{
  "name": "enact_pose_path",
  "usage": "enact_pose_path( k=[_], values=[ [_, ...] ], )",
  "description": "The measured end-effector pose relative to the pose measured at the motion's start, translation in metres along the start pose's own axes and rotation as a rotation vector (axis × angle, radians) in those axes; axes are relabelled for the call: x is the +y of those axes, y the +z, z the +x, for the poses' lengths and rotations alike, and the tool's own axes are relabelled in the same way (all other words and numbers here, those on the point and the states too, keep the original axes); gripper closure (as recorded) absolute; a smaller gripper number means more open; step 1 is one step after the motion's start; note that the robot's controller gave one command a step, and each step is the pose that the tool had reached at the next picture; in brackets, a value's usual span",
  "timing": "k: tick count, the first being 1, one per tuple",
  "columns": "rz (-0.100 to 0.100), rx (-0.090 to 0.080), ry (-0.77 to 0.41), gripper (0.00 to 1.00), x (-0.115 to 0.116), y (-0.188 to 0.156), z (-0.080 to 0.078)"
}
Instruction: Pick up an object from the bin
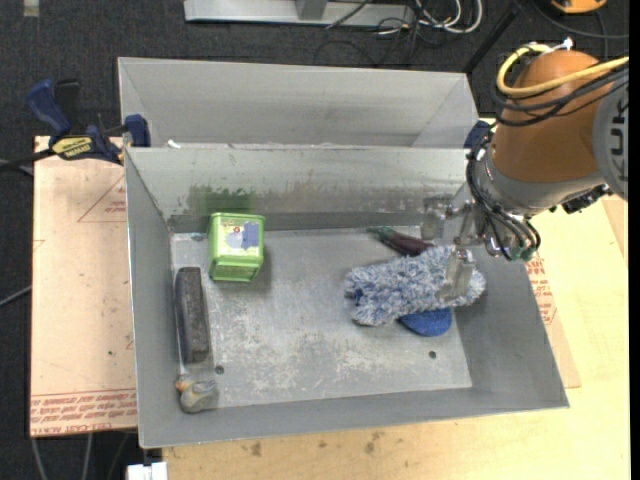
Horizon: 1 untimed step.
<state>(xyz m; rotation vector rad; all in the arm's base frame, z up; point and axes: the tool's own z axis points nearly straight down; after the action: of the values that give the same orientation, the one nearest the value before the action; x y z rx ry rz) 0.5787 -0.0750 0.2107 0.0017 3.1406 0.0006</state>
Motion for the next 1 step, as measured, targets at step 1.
enact_pose_path(
  k=[1],
  values=[
    [0.000, -0.001, -0.001, 0.00, 0.0002, 0.0003, -0.0002]
  ],
)
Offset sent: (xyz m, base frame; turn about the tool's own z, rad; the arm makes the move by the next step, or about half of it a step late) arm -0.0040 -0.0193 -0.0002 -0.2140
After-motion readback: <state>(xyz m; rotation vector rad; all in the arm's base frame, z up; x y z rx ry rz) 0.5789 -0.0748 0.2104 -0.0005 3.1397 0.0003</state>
